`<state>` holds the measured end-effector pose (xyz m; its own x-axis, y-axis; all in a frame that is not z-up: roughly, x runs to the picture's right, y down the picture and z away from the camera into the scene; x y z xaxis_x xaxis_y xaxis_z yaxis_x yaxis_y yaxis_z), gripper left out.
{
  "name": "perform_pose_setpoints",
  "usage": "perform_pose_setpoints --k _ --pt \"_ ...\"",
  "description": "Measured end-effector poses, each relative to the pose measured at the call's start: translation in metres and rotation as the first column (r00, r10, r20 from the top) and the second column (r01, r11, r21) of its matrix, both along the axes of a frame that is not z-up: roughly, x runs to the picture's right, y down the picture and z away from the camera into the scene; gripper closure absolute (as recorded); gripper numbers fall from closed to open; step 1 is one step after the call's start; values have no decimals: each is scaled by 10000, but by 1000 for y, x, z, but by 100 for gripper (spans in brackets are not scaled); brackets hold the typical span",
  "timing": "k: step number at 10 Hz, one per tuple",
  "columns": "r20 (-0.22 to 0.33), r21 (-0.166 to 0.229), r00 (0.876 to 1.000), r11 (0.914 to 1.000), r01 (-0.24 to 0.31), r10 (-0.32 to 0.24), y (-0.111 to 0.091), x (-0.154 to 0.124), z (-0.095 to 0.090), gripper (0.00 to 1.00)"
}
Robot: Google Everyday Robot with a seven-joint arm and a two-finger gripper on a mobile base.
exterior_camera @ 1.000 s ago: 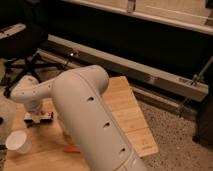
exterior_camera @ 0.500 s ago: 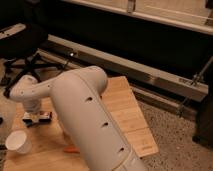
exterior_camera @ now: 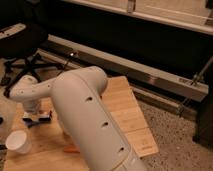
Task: Place the eraser on the white sponge
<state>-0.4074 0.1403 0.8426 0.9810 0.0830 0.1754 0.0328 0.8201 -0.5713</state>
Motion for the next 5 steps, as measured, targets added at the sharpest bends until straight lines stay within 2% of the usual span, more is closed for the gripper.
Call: perform_pose_setpoints --k 5 --pt "-106 -151 9995 9994 -306 305 -5 7 0 20"
